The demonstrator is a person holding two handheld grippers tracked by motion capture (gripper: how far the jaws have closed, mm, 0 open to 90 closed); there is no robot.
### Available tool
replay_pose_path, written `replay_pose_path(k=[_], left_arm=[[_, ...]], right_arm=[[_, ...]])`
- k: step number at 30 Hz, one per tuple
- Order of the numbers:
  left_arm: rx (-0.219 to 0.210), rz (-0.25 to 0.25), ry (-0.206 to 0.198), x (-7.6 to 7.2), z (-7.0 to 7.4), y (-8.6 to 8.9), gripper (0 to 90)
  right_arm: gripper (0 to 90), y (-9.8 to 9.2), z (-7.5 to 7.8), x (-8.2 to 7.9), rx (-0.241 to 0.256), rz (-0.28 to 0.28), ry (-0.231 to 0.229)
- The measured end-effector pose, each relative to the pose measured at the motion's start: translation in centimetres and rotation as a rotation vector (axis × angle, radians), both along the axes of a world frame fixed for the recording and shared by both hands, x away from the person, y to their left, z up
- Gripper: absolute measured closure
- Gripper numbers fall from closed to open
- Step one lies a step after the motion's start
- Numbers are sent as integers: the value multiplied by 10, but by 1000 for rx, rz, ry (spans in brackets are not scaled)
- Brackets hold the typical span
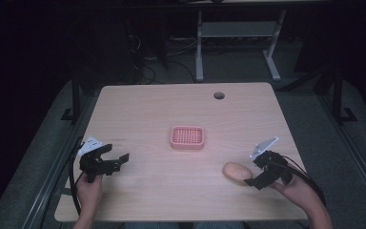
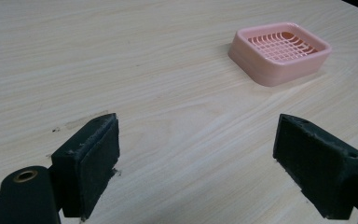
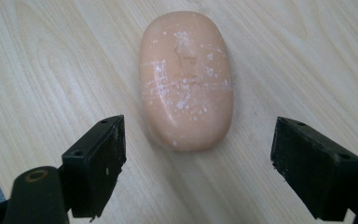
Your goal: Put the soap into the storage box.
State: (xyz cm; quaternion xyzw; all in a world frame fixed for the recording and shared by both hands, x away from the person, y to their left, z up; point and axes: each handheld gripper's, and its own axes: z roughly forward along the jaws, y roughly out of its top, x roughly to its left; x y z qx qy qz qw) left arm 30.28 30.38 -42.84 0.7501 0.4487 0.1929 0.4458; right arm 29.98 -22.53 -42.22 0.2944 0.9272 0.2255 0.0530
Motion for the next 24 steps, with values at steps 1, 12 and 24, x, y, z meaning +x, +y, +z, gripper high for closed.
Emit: replay_pose_path(k=[1,12,24], left_arm=[[1,1,0,0,0,0,142],[-6,4,2,-2,0,3,142],[-14,4,1,-2,0,2,142]], right_arm=[[170,1,0,1,-4,2,3],[161,14,1,7,-22,38,3],[157,29,-3,13,-39,63,20]])
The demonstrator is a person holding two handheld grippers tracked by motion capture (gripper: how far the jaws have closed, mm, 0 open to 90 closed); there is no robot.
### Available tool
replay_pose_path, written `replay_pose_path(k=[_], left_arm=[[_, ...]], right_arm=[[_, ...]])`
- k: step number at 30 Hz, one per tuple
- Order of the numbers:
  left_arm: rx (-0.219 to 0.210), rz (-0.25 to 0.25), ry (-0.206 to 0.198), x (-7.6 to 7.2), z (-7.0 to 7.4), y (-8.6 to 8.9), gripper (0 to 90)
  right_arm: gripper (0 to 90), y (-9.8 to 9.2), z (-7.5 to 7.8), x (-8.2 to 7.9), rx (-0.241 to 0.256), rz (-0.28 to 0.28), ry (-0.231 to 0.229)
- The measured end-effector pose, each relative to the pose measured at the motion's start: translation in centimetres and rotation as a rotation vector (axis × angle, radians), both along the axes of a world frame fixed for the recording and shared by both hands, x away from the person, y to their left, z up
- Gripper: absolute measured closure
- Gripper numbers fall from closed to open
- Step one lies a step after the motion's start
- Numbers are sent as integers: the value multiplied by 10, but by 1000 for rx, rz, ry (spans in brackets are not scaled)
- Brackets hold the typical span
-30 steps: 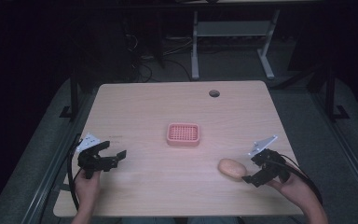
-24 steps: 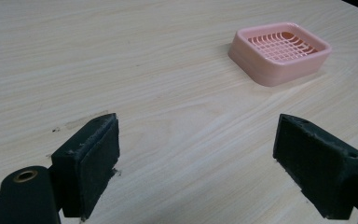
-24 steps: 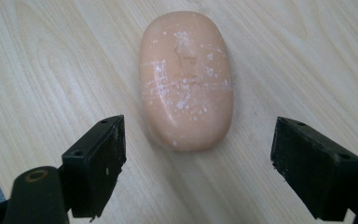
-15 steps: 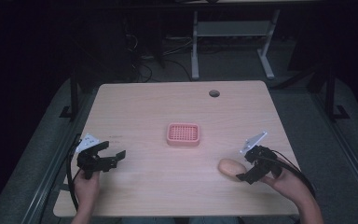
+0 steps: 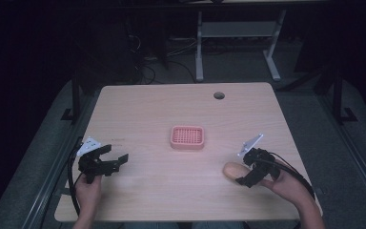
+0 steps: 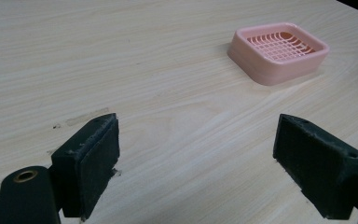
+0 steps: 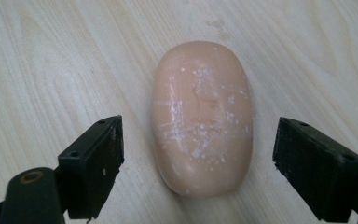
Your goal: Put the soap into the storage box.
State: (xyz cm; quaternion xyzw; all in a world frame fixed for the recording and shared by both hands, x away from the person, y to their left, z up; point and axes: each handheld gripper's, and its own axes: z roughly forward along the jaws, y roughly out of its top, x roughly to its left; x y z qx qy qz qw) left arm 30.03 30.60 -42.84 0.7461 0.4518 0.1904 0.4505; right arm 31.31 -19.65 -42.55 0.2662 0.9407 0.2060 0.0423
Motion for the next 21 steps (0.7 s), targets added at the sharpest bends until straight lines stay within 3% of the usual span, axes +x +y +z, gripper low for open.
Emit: replay_pose_path(k=[13,21], left_arm=[[0,-1,-1,0,0,0,142],[3,-3,0,0,0,1,142]], right_arm=[[160,12,-7,6,-43,27,21],[201,24,-12,11,-122,47,28]])
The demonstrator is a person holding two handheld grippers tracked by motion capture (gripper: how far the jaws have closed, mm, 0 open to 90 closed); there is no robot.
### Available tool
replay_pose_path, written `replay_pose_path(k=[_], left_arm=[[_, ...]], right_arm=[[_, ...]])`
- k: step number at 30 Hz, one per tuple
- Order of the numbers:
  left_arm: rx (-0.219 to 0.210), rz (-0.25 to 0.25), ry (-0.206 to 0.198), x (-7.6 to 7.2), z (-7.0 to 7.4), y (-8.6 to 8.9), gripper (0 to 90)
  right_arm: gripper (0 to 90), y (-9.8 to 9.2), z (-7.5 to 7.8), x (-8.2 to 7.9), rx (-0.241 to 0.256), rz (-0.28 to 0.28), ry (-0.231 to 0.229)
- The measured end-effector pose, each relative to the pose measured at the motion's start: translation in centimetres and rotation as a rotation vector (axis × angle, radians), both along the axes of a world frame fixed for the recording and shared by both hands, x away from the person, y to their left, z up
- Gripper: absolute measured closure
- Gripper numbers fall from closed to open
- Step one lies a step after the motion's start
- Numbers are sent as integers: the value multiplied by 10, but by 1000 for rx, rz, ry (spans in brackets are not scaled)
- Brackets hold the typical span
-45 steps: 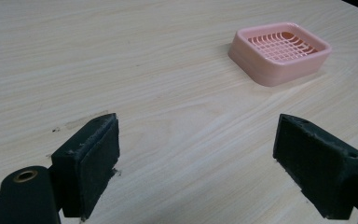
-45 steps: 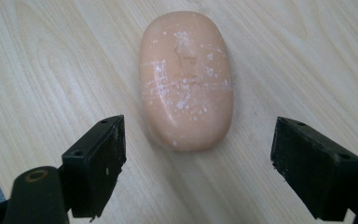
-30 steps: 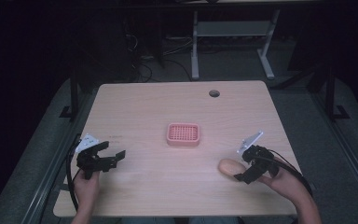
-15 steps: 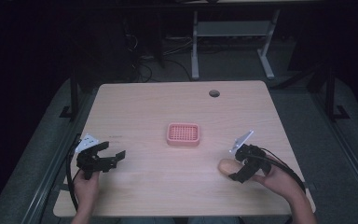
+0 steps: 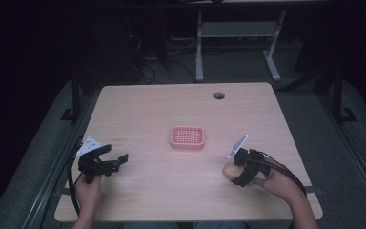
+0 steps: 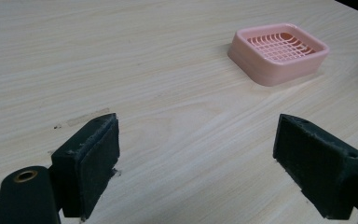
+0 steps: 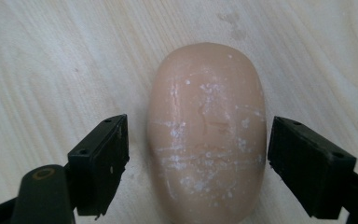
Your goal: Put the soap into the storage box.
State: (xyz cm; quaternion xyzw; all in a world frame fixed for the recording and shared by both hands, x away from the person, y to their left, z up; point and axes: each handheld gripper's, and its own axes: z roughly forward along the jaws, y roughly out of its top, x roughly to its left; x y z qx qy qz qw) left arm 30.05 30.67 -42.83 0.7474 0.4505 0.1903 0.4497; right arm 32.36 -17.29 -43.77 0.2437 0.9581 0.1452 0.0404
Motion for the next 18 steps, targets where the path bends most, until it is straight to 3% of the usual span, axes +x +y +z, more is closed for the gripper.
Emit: replay_pose_path(k=[10,18], left_arm=[[0,0,0,0,0,0,142],[-2,1,1,0,0,-1,142]], right_arm=[[246,4,-6,5,-48,-4,19],[294,6,-6,6,-57,1,23]])
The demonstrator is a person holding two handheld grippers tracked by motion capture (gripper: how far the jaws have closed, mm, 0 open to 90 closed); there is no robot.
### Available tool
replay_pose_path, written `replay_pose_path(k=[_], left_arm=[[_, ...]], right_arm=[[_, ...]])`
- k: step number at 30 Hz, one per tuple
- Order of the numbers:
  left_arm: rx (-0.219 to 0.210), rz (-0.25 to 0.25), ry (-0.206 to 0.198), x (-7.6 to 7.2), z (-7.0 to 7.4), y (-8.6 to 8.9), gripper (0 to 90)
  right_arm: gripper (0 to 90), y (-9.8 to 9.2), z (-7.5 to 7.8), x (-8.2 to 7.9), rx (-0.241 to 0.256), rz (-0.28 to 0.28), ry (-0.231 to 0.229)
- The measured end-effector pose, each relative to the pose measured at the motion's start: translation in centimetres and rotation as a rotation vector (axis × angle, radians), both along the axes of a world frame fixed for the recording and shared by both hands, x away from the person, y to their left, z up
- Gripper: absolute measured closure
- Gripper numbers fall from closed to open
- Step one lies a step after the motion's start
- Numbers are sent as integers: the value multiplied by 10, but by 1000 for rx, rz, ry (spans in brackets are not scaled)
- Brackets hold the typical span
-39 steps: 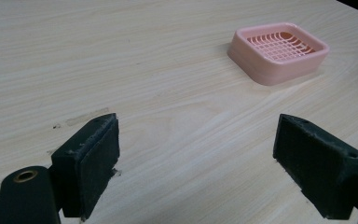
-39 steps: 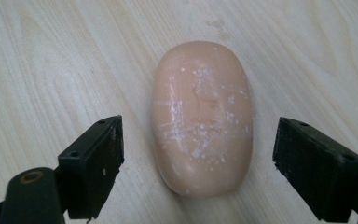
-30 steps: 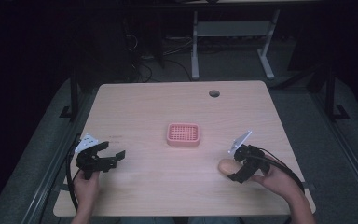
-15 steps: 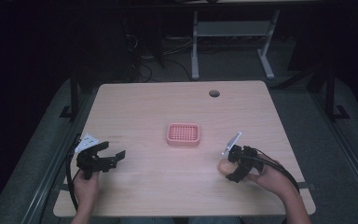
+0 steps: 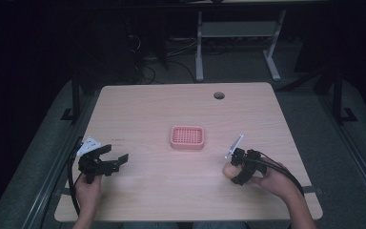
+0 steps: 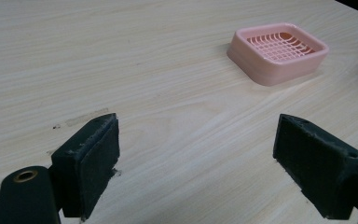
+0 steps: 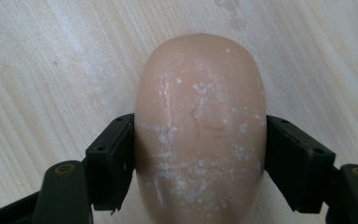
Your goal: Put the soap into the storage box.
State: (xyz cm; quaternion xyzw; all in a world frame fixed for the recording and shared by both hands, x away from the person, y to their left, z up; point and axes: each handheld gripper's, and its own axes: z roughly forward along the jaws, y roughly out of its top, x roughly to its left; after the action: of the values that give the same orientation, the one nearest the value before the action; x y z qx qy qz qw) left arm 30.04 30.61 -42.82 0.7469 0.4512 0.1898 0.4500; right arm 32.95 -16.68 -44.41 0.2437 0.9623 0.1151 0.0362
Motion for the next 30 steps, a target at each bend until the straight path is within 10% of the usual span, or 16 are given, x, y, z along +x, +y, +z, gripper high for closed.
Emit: replay_pose_path(k=[30], left_arm=[[-1,1,-1,0,1,2,142]], right_arm=[[319,0,5,3,21,26,2]])
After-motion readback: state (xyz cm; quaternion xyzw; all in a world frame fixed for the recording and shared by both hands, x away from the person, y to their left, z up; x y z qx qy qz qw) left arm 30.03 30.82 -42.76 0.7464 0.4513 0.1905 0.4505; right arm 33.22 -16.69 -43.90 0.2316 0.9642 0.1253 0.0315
